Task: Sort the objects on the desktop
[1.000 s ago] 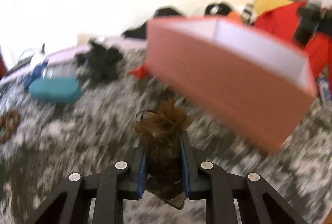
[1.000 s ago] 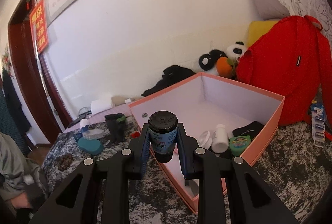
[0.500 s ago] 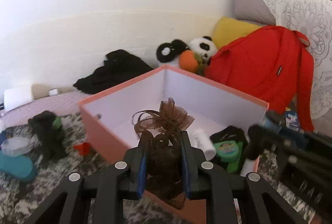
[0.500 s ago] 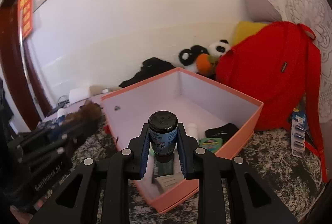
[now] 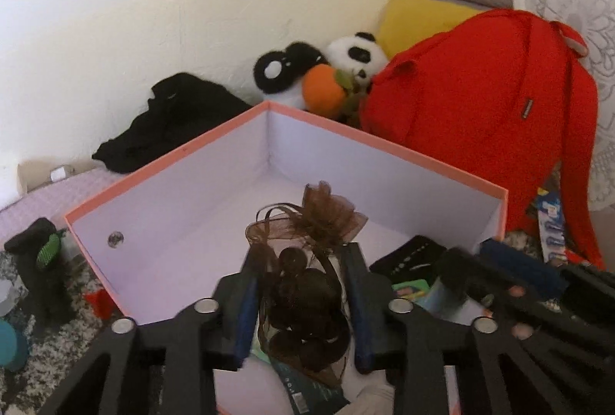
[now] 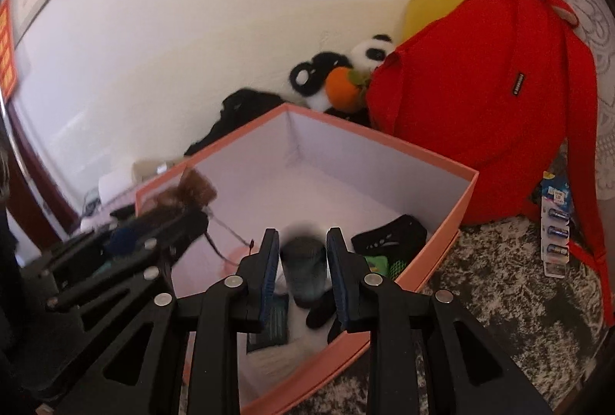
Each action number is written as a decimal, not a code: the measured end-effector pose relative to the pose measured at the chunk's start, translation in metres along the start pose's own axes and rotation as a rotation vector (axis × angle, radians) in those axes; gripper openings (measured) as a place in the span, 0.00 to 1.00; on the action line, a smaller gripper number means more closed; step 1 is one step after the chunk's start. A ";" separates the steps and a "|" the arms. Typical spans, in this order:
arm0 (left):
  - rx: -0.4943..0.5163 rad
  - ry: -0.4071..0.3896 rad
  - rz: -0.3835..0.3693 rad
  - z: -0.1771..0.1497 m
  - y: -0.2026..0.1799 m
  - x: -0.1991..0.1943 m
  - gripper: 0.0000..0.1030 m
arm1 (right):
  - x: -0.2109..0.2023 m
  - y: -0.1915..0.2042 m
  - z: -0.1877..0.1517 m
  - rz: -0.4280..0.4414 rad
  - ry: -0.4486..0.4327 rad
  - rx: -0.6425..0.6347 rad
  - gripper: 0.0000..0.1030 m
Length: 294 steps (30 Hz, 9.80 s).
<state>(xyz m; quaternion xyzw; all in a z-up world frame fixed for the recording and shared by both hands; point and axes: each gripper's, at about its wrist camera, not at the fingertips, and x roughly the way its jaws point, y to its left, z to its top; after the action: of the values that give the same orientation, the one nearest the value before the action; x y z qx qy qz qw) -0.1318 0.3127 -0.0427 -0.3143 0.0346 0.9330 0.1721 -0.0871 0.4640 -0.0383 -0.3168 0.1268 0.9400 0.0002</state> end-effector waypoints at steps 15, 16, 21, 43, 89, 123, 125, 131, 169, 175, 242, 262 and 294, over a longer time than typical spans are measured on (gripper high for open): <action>-0.038 0.005 0.048 -0.007 0.019 0.010 0.77 | -0.007 -0.009 0.002 -0.039 -0.061 0.002 0.81; -0.039 0.007 0.045 -0.008 0.019 0.010 0.77 | -0.007 -0.009 0.001 -0.042 -0.060 0.001 0.82; -0.004 0.008 0.052 -0.019 0.022 0.000 0.77 | -0.006 -0.012 -0.001 -0.032 -0.052 0.017 0.84; -0.344 -0.226 0.579 -0.202 0.271 -0.177 0.98 | -0.028 0.218 -0.087 0.489 0.054 -0.423 1.00; -0.713 0.006 0.461 -0.223 0.405 -0.112 0.32 | 0.199 0.313 -0.128 0.865 0.341 -0.278 0.66; -0.779 0.058 0.564 -0.245 0.431 -0.067 0.99 | 0.114 0.261 -0.151 0.824 0.148 -0.276 0.66; -0.778 0.060 0.569 -0.245 0.431 -0.066 0.99 | 0.115 0.259 -0.151 0.825 0.153 -0.265 0.66; -0.789 0.050 0.596 -0.246 0.433 -0.070 0.75 | 0.116 0.259 -0.152 0.821 0.162 -0.249 0.66; -0.573 -0.172 0.518 -0.174 0.340 -0.170 0.18 | 0.038 0.231 -0.119 0.785 -0.009 -0.271 0.57; -0.610 -0.100 0.507 -0.187 0.356 -0.152 0.24 | 0.040 0.238 -0.131 0.609 0.087 -0.370 1.00; -0.432 0.049 0.577 -0.234 0.330 -0.077 0.92 | 0.039 0.225 -0.144 0.795 0.172 -0.311 0.66; -0.435 0.121 0.513 -0.216 0.325 -0.062 0.16 | -0.032 0.165 -0.105 0.769 0.031 -0.186 0.66; -0.305 -0.131 0.093 -0.057 0.186 -0.132 0.17 | -0.055 0.094 -0.051 0.618 -0.106 -0.118 0.67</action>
<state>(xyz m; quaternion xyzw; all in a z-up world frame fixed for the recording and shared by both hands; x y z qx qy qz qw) -0.0644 0.0887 -0.0174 -0.2731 -0.1045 0.9528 0.0811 -0.0207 0.3656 -0.0226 -0.2132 0.1622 0.9165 -0.2972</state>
